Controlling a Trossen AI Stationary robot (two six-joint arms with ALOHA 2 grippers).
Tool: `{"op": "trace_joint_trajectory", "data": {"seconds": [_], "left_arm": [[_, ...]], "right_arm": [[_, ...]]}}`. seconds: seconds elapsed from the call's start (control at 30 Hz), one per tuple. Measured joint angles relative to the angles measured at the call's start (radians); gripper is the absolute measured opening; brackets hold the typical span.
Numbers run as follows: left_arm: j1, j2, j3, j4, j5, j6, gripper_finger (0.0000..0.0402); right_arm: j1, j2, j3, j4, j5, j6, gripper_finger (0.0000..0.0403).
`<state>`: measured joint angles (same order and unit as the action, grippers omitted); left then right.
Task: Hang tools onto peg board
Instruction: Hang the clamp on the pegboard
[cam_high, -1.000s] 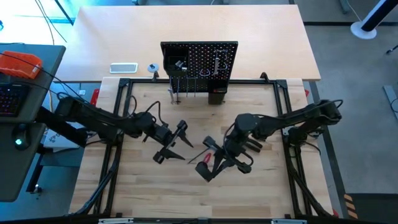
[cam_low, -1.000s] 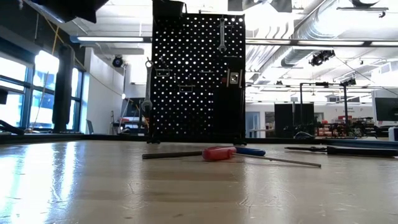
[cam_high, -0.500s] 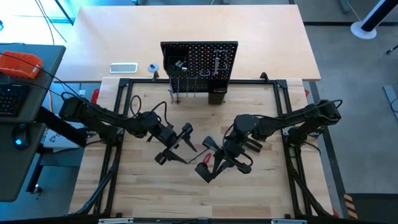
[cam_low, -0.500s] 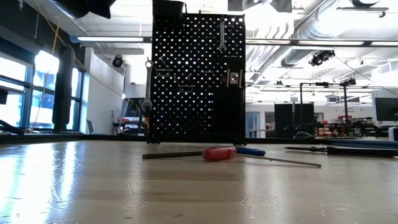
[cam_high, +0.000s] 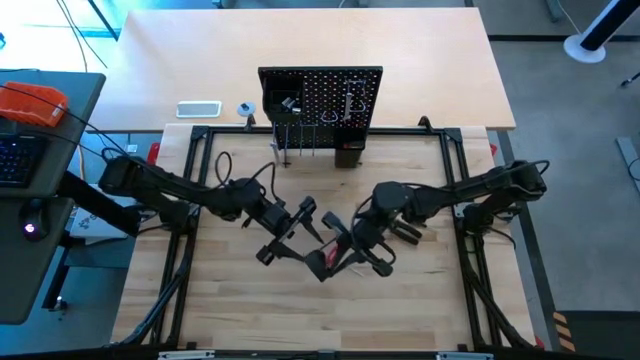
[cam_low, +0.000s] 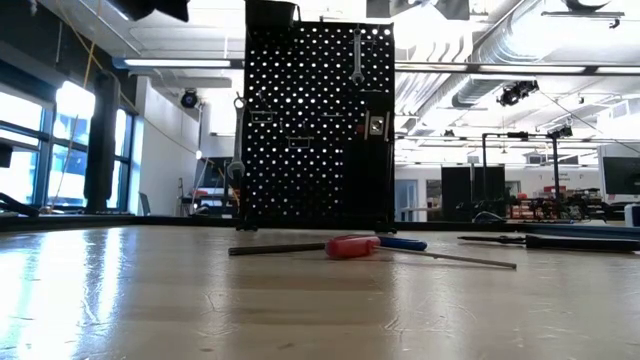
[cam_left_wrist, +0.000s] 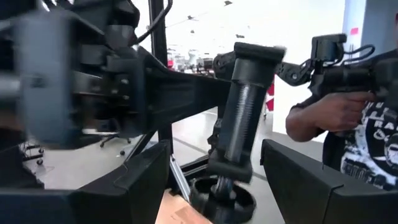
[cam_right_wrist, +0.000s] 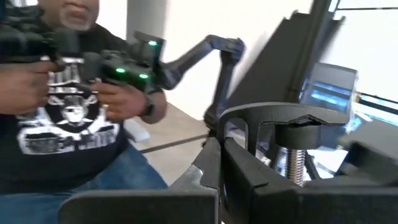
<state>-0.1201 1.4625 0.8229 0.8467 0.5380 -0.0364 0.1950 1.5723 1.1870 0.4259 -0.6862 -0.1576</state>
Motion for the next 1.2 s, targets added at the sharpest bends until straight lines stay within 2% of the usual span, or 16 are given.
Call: {"op": "trace_joint_trajectory", "data": {"seconds": [0.23,0.37,0.57,0.9,1.2], "left_arm": [[-0.001,0.040,0.031,-0.021,-0.036,0.029,0.0240],[-0.002,0.038,0.031,-0.020,-0.081,0.051,0.0219],[0.001,0.038,0.030,-0.040,-0.121,0.067,0.0145],[0.006,0.032,0.029,-0.013,-0.065,0.064,0.0017],[0.006,0.028,0.029,-0.019,-0.079,0.075,0.0014]], "right_arm": [[-0.005,0.000,0.000,-0.034,0.073,0.000,0.0000],[-0.004,0.000,0.000,-0.041,0.106,-0.006,0.0000],[-0.005,-0.001,0.000,-0.068,0.141,0.002,0.0000],[-0.005,-0.026,0.000,-0.159,0.237,0.009,0.0002],[-0.005,-0.061,0.000,-0.214,0.290,0.005,0.0001]]}}
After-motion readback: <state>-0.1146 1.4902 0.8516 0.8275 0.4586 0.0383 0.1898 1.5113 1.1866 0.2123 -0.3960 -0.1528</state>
